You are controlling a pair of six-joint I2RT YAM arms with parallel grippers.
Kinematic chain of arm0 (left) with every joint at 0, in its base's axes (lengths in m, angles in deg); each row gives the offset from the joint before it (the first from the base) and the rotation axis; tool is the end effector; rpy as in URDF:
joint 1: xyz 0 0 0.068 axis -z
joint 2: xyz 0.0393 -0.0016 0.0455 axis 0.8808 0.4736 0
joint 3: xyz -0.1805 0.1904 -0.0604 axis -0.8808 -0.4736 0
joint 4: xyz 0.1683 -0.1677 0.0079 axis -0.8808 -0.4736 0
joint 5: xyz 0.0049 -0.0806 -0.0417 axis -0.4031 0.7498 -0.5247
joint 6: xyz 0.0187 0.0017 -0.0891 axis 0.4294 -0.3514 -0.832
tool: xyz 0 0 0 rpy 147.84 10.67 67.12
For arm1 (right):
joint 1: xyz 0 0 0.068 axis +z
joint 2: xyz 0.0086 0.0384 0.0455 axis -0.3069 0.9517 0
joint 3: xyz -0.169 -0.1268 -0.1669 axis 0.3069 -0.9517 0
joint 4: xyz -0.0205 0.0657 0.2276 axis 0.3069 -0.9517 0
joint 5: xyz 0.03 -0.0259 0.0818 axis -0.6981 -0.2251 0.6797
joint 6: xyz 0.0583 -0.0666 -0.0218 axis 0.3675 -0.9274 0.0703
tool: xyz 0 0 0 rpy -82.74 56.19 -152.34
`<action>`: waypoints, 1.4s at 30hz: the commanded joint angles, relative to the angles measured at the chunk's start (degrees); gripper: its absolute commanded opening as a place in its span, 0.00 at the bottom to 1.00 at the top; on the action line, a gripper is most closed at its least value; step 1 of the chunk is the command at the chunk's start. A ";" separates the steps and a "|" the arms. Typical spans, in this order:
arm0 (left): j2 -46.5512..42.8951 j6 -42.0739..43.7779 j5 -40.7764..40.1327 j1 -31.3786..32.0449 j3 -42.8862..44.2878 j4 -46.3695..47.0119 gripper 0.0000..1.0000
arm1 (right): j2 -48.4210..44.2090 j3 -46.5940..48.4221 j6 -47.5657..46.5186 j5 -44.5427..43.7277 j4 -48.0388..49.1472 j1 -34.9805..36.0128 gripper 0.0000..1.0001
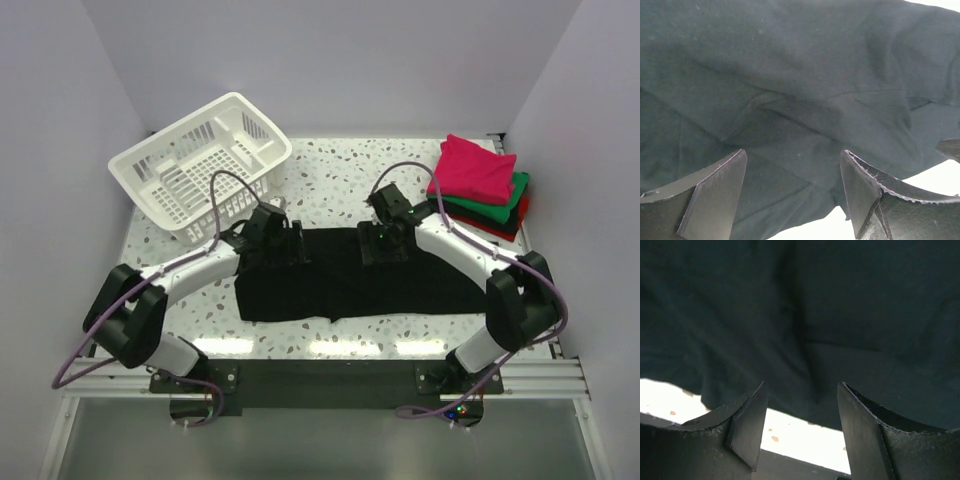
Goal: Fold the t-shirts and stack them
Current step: Fold the tshirt
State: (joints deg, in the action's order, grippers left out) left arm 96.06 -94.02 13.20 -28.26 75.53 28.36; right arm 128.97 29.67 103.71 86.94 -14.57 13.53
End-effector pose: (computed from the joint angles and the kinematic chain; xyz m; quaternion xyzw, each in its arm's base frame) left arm 0.2506 -0.1673 0.1793 -0.0710 0.9385 -0.2141 0.2613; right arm 0.2558 0.1603 0.1934 -0.0755 0.9763 0.1110 0.1701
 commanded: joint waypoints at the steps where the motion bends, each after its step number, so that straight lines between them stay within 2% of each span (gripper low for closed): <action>1: 3.84 -2.35 1.84 0.19 0.95 4.30 0.80 | 2.85 0.17 -1.18 -0.59 4.15 -2.12 0.61; 6: 9.12 -2.17 2.46 0.19 1.48 3.51 0.80 | 6.98 1.05 -0.75 -3.22 4.78 -2.74 0.61; 16: 10.09 -1.29 0.00 0.01 -3.08 2.54 0.82 | 5.75 1.41 -2.67 -5.16 3.90 -10.73 0.62; 23: 9.83 0.03 -0.80 0.01 -3.71 1.84 0.82 | 11.99 1.50 -4.08 -6.57 4.08 -14.34 0.62; 32: 12.55 4.15 -4.57 0.01 1.47 -0.45 0.82 | 13.76 -4.65 -0.75 -7.45 -0.76 -15.05 0.62; 42: 20.72 9.52 -7.47 0.01 11.05 -2.29 0.82 | 6.99 -10.90 2.77 -6.83 -5.33 -15.22 0.62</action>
State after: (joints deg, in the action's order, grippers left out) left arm 112.71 -88.73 10.16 -28.09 84.20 28.64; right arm 136.49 22.26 104.67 81.01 -13.52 -1.07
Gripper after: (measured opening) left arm 0.816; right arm 0.617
